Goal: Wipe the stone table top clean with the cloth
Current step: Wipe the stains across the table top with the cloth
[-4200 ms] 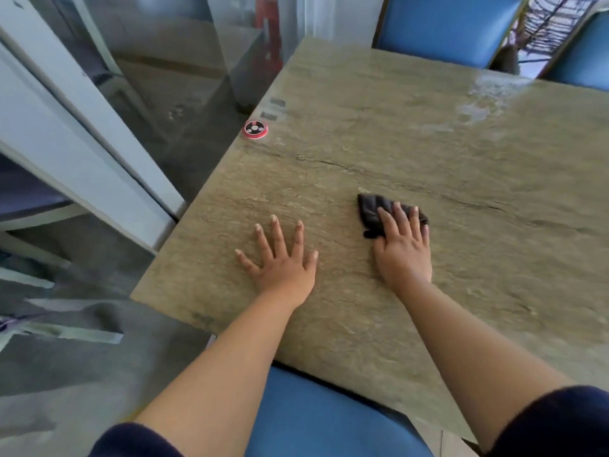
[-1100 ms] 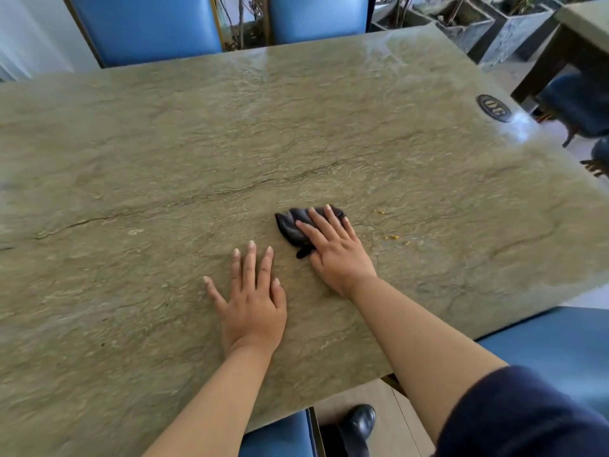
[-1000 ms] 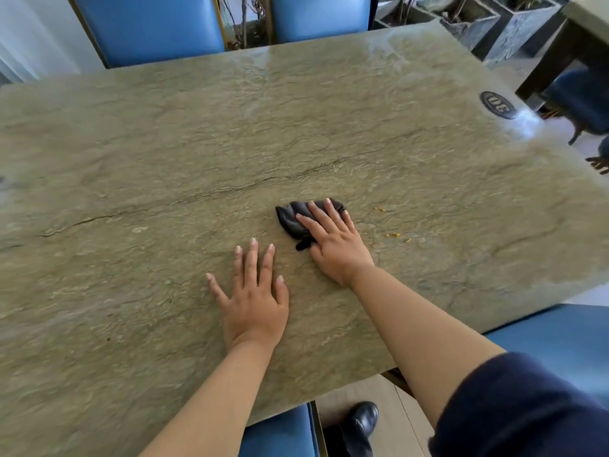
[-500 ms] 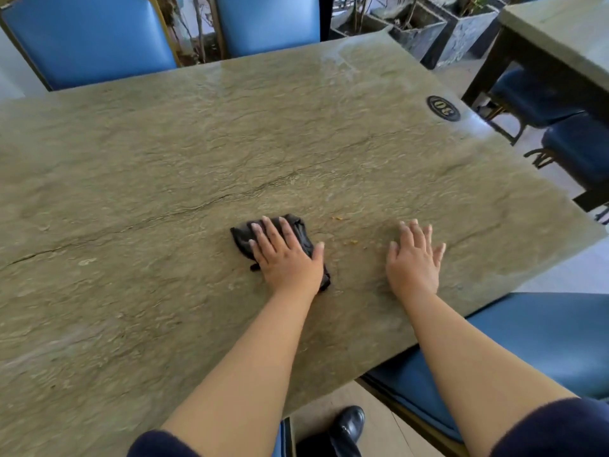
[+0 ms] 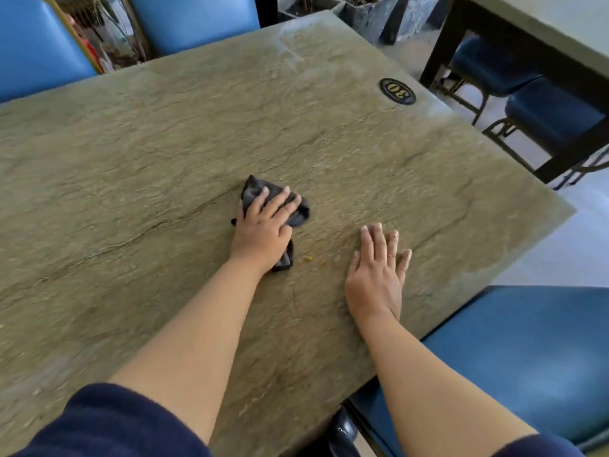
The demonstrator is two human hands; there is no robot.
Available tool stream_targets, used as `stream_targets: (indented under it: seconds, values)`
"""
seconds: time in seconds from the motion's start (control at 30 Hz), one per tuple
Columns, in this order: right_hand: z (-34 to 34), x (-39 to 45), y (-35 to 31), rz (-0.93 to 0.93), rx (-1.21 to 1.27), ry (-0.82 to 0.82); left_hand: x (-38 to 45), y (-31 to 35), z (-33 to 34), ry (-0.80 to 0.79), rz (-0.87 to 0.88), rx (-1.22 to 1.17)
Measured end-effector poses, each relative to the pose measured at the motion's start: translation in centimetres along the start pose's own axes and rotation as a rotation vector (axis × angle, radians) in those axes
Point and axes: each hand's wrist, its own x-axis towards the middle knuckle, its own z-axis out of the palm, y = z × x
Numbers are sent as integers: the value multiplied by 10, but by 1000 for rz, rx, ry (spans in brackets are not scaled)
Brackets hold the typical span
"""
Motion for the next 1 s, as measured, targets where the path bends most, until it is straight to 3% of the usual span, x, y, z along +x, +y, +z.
stream_targets:
  seconds: [0.13,0.2,0.37,0.5,0.63,0.83,0.9,1.0]
  values:
    - [-1,-1,-1,-1,34,18,-61,6,11,-52,353,-48]
    - [-4,0,2,2,91,21,-85,-1,10,-85,418,-36]
    - [-2,1,3,51,159,84,-54,-24,-1,-8,168,-23]
    - [2,2,2,45,114,97,-6,1,3,0,71,-15]
    - [2,2,2,38,88,88,-14,21,8,-9,193,-23]
    - [-1,1,2,37,99,78,-89,2,10,-158,584,-83]
    - [0,2,3,36,99,85,-84,-17,4,-163,580,-53]
    - [2,1,4,36,88,86,-50,-25,3,-75,344,-44]
